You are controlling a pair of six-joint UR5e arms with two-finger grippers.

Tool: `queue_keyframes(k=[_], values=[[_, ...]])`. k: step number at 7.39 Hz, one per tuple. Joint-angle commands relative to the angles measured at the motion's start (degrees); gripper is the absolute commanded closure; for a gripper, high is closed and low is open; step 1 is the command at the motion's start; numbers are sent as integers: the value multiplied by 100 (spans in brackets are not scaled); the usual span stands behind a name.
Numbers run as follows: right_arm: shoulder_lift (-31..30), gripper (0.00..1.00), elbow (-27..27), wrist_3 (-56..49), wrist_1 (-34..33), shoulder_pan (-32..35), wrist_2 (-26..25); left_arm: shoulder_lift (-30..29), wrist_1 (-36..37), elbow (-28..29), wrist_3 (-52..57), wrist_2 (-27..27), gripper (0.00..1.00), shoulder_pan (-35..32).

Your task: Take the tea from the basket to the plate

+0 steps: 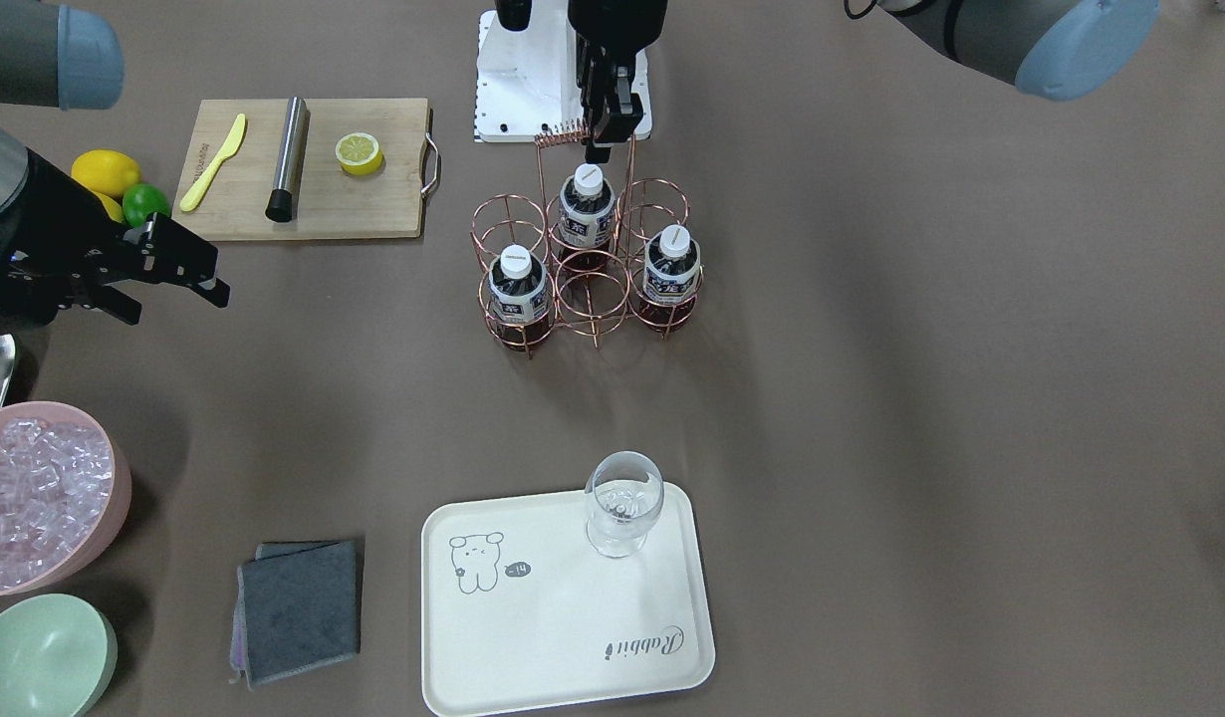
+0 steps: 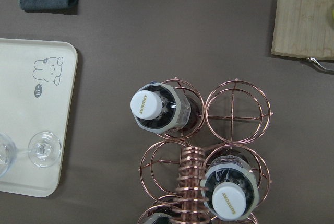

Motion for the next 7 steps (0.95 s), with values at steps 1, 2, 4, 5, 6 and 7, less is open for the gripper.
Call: queue_keyframes(k=[1, 2, 4, 5, 6, 7], values=[[528, 0, -155, 344, -19, -319, -15, -9, 0, -14, 0, 0, 100, -5], [738, 0, -313, 634, -11, -468, -15, -9, 0, -14, 0, 0, 100, -5], [925, 0, -490, 952, -107, -671, 47, -9, 0, -14, 0, 0, 100, -5], [1012, 0, -525, 962, -160, -776, 47, -9, 0, -14, 0, 0, 100, -5], [1213, 0, -673, 1092, -238, -864, 56, -9, 0, -14, 0, 0, 100, -5], [1511, 0, -893, 1529, -300, -891, 160, -9, 0, -14, -9, 0, 100, -5]])
